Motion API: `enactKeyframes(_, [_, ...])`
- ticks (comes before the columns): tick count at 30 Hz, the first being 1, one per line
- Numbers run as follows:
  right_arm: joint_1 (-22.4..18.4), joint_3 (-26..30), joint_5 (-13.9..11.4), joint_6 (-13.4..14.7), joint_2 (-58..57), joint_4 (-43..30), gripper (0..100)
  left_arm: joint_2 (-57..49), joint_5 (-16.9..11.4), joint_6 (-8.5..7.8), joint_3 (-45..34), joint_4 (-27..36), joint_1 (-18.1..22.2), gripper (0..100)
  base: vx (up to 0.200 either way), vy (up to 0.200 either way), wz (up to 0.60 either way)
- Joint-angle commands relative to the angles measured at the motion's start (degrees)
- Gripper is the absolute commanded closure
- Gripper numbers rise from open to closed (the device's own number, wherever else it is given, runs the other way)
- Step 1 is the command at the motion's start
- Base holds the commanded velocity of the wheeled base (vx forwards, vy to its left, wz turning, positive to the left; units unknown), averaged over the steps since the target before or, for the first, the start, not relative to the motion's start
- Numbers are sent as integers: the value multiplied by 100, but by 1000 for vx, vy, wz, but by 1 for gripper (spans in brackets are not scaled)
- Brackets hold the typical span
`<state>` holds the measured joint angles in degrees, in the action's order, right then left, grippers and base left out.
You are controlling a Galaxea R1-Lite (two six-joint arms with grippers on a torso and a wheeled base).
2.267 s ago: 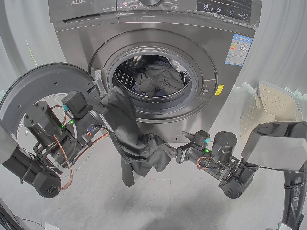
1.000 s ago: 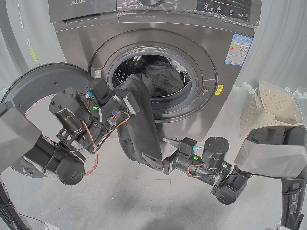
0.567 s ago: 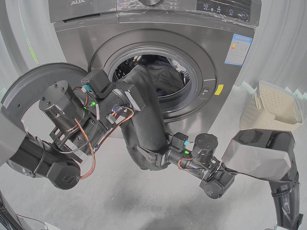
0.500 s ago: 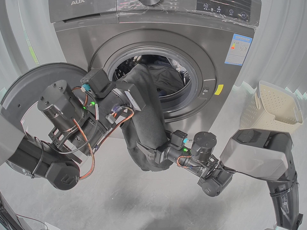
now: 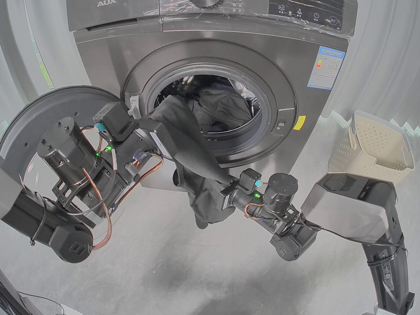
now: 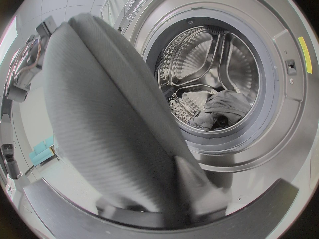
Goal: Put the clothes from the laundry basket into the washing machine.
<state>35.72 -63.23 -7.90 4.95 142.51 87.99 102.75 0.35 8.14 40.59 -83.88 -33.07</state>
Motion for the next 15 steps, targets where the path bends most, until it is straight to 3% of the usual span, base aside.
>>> enactKeyframes(1, [-118, 153, 52, 15, -390, 7, 100, -10, -106, 12, -509, -14, 310, 100, 0, 0, 0])
enactKeyframes(8, [-153, 197, 192, 50, -865, -36, 100, 166, -519, 12, -1308, -14, 723, 100, 0, 0, 0])
enactKeyframes(15, [-30, 188, 307, 68, -1155, -45, 100, 676, -703, 12, -1792, -58, 785, 100, 0, 0, 0])
